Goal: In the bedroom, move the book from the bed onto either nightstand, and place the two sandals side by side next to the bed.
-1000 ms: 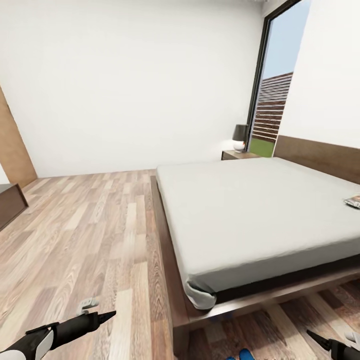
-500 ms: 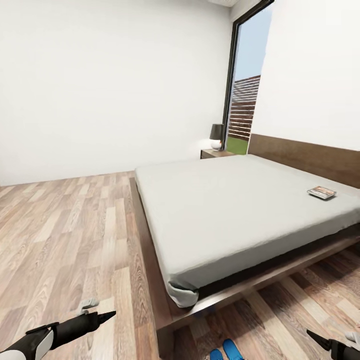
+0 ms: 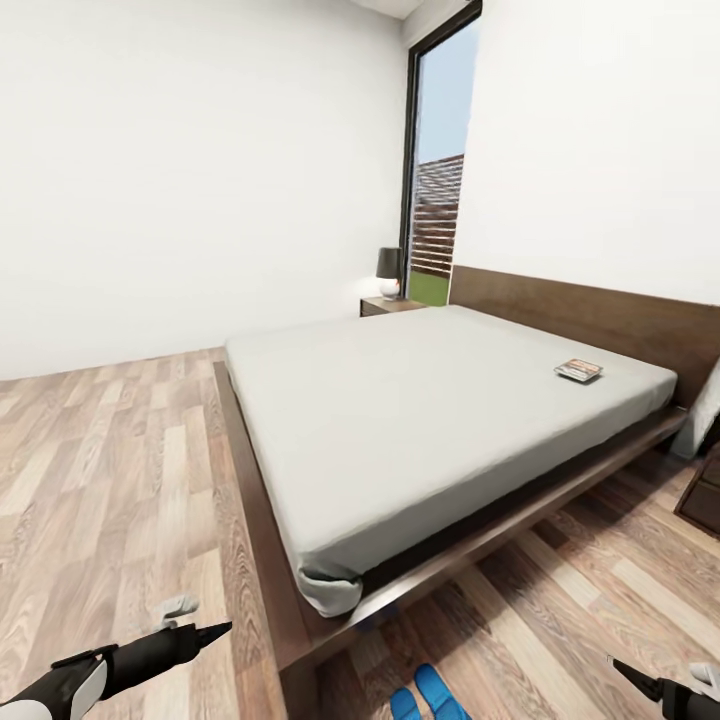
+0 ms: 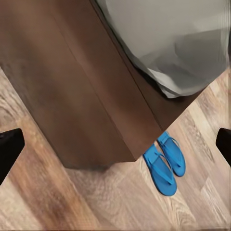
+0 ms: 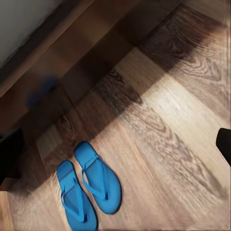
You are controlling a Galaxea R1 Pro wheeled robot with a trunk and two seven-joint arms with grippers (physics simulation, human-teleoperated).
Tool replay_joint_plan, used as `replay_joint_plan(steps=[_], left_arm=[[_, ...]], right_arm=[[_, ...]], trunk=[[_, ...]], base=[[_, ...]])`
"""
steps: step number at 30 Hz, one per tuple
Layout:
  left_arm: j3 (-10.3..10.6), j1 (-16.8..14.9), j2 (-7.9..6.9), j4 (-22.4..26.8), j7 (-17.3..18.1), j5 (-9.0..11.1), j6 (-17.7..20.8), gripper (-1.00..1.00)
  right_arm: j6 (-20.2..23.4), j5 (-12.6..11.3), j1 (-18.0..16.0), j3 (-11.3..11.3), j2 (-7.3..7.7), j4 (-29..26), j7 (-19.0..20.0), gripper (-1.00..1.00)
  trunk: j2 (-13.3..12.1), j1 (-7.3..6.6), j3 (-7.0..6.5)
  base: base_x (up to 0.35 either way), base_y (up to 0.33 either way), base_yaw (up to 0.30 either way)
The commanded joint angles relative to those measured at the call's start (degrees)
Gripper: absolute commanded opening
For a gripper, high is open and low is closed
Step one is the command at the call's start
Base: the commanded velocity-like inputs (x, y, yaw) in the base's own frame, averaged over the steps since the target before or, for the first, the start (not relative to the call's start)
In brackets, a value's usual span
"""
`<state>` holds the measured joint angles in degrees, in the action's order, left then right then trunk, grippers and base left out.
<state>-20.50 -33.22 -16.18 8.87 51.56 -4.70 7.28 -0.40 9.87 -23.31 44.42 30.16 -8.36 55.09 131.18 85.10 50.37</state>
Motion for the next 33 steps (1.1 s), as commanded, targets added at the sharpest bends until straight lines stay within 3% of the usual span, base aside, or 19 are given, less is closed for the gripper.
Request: replay_joint_plan(steps=[1, 33], left_arm=[[-0.51, 0.0, 0.01, 0.1, 0.3, -0.49, 0.47, 1.0], [-0.51, 0.0, 0.01, 0.1, 0.3, -0.49, 0.46, 1.0]], right_arm=[[-0.04, 0.59, -0.07, 0.49, -0.01, 0.01, 0.19, 1.0], [-0.04, 0.59, -0.07, 0.49, -0.01, 0.01, 0.19, 1.0]], trunk=[[0.02, -0.01, 0.06], [0.02, -0.01, 0.06]], base=[[0.0, 0.0, -0.282], [0.0, 0.0, -0.282]])
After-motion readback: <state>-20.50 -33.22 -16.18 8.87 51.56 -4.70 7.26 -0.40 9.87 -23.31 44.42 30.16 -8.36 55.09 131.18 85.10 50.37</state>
